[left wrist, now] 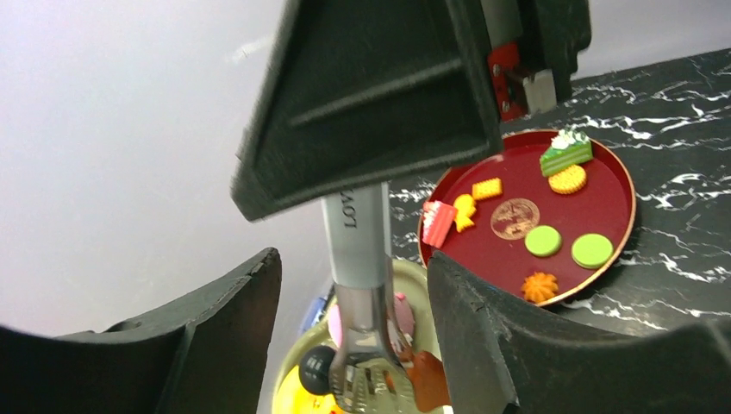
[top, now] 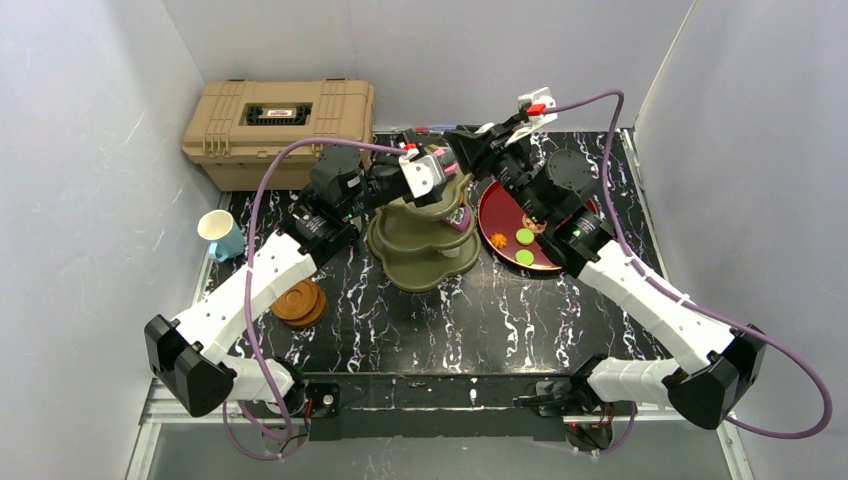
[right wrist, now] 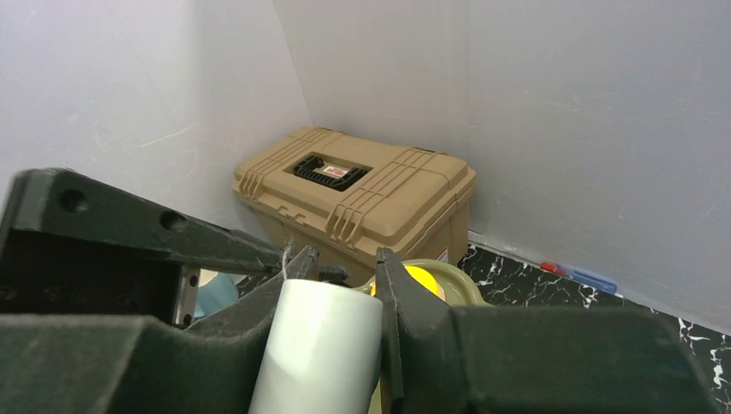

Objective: Serve the afternoon tea
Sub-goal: Place the desert on the desert table.

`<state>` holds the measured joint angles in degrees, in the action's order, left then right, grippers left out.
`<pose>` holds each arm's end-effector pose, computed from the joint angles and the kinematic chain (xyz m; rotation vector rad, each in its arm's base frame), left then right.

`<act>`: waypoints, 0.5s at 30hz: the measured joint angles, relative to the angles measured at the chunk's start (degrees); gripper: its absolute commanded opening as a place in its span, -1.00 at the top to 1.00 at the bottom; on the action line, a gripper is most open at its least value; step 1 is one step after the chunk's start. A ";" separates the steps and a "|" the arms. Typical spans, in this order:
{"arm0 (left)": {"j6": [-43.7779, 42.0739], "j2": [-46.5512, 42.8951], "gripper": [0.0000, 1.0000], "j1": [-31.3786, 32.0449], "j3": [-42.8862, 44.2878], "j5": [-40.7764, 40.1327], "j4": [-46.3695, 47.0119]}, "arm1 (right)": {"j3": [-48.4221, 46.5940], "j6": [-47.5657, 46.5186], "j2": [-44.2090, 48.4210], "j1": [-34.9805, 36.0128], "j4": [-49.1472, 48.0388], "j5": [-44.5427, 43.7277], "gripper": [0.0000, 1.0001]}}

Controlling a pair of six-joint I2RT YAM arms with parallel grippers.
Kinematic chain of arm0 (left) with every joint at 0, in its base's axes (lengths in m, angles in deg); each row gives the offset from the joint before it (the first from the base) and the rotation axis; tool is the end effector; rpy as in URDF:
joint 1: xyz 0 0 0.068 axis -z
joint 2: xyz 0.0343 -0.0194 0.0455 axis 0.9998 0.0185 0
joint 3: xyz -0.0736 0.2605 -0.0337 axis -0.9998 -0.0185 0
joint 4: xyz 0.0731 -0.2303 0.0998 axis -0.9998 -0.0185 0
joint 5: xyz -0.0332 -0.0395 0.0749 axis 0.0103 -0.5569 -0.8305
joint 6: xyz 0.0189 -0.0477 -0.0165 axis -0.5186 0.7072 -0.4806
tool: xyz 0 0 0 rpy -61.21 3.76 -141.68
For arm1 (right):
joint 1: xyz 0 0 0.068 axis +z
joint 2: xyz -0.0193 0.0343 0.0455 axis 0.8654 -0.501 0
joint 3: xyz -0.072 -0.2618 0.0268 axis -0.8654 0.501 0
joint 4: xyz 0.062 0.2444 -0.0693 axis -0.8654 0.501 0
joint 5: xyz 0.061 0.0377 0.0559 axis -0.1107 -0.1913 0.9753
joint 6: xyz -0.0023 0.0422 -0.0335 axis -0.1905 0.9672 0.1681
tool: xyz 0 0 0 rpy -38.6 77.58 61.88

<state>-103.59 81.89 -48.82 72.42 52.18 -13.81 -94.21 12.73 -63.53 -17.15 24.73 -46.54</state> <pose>0.2208 -0.2033 0.4480 1.0999 0.8772 -0.3147 0.2041 0.1836 0.4599 -0.2350 1.2627 0.7799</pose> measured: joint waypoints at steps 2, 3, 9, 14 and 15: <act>1.05 0.00 -0.12 0.07 0.00 -0.02 -1.38 | 0.20 0.00 0.17 0.00 -0.74 0.02 0.49; 1.36 0.00 0.01 0.11 -0.02 -0.02 -2.01 | 0.46 0.00 0.33 0.00 -1.18 0.04 0.49; 2.08 0.07 0.39 0.37 0.09 -0.57 -3.19 | 1.64 0.07 0.76 0.00 -2.54 0.44 0.47; 1.62 0.83 0.25 0.50 0.66 -0.68 -3.23 | 2.05 0.31 0.76 0.00 -3.13 0.68 0.46; 1.40 1.09 0.15 0.50 0.90 -0.68 -3.23 | 2.23 0.31 0.79 0.00 -3.45 0.70 0.46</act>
<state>-102.19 82.98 -48.32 73.31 51.51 -17.05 -91.98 13.03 -62.74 -17.15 21.28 -45.84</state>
